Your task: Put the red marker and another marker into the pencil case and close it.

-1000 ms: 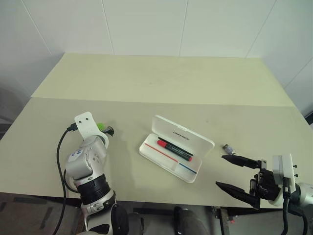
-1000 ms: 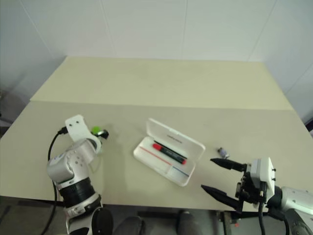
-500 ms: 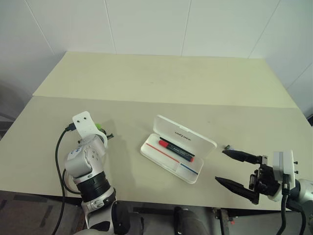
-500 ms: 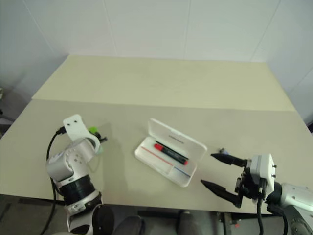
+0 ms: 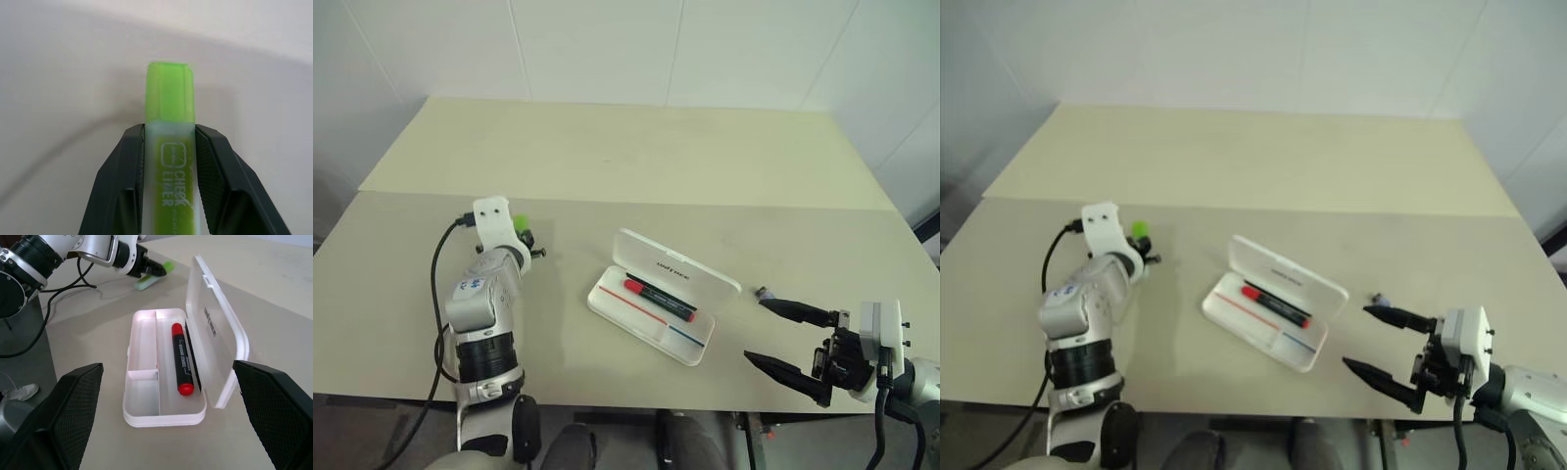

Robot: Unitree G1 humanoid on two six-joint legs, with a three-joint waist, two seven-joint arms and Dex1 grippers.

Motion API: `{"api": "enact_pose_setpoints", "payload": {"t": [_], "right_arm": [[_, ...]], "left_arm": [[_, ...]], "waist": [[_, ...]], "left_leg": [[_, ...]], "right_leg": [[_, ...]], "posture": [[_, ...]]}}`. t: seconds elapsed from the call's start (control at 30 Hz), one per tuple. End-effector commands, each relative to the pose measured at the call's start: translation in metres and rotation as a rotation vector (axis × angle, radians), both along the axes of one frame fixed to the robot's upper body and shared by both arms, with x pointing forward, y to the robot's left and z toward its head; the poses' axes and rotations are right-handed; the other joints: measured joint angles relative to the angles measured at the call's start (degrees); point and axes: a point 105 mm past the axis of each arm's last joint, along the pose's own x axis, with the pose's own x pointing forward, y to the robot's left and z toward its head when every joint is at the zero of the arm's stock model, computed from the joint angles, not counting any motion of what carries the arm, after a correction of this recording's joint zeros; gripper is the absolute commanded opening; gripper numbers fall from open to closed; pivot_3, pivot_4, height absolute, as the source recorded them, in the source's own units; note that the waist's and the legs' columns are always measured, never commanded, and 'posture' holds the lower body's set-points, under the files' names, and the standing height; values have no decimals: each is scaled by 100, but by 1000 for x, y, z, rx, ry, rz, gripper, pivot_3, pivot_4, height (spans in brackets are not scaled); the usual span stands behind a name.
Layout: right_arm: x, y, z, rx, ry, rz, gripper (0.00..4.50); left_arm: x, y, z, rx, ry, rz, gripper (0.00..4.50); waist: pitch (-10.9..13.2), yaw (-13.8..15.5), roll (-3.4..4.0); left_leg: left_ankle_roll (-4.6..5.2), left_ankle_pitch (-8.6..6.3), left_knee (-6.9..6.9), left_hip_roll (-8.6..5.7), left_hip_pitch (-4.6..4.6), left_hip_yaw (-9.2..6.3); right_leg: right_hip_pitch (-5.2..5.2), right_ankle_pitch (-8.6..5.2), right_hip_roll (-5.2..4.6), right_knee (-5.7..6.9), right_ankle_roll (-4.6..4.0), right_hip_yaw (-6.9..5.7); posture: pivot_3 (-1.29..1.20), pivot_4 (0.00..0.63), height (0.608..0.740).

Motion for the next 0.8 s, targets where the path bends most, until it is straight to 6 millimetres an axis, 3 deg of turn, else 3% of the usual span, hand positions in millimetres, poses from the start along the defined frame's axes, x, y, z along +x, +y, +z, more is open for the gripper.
{"api": "enact_pose_setpoints", "payload": {"t": [0.03,0.17,0.27,0.4,0.53,0.67,0.8], "right_arm": [[-4,1,12,1,-55,1,4500],[-6,1,13,6,-67,-17,4500],[-7,1,13,4,-74,-31,4500],[-12,2,12,8,-73,-60,4500],[-12,1,11,5,-73,-74,4500],[-13,4,10,12,-77,-88,4500],[-11,5,9,14,-81,-98,4500]], "left_arm": [[11,-6,36,69,-155,-123,1085],[24,-26,79,84,-324,-337,1085],[24,-45,96,60,-377,-500,1085],[-15,-99,125,95,-530,-996,1085],[-39,-114,129,107,-566,-1218,1085],[-86,-134,123,182,-531,-1630,1085],[-93,-135,117,246,-513,-1749,1085]], "waist": [[-2,8,-2],[-3,130,0],[-1,166,-2],[-1,159,-2],[-1,111,-3],[-1,64,-3],[-1,64,-2]], "left_leg": [[-16,2,4,-2,-23,1],[-39,13,-6,-2,-100,15],[-43,18,6,-3,-152,25],[-29,16,7,-11,-142,47],[-21,16,13,-8,-133,67],[5,10,15,-2,-118,82],[11,18,28,-4,-109,82]], "right_leg": [[-40,0,-5,35,12,1],[-167,-15,-9,119,-5,-4],[-218,-15,-12,130,-5,-10],[-213,-14,-22,115,-4,-10],[-213,-13,-22,122,-2,2],[-214,-12,-10,143,-1,19],[-203,-8,-9,150,-5,23]], "posture": [[0,150,740],[0,150,740],[0,150,740],[0,150,740],[0,150,740],[0,150,740],[0,150,740]]}}
